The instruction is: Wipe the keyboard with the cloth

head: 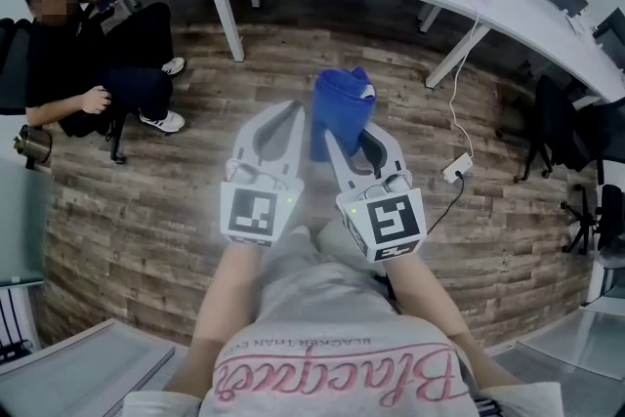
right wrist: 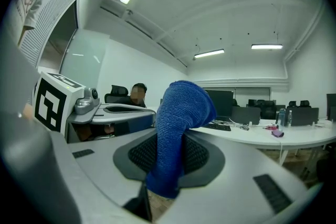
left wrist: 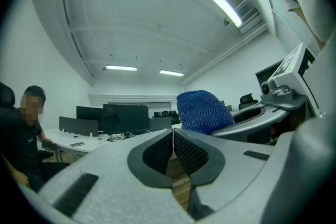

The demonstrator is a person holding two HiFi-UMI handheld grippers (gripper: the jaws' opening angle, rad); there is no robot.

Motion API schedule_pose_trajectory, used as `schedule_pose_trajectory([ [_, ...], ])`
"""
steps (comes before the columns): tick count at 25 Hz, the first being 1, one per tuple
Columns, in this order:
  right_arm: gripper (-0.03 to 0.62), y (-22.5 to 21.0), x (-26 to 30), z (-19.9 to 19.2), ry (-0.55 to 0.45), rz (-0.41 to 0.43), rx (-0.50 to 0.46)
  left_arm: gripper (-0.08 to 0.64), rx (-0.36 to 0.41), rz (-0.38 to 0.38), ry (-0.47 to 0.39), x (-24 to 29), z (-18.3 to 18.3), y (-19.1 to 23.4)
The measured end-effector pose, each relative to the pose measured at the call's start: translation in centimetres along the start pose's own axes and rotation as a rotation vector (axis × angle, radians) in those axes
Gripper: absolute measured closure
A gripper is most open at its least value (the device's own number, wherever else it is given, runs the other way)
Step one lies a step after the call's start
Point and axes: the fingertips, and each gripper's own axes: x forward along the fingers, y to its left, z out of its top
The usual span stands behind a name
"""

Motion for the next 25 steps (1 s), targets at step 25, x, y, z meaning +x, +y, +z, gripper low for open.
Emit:
schedule_pose_trajectory([
  [25,0.500,-17.7,14.2,0.6,-0.030,0.089,0.065,0.552,0.006,0.063,0.019,22.1,-1.1,4.2],
])
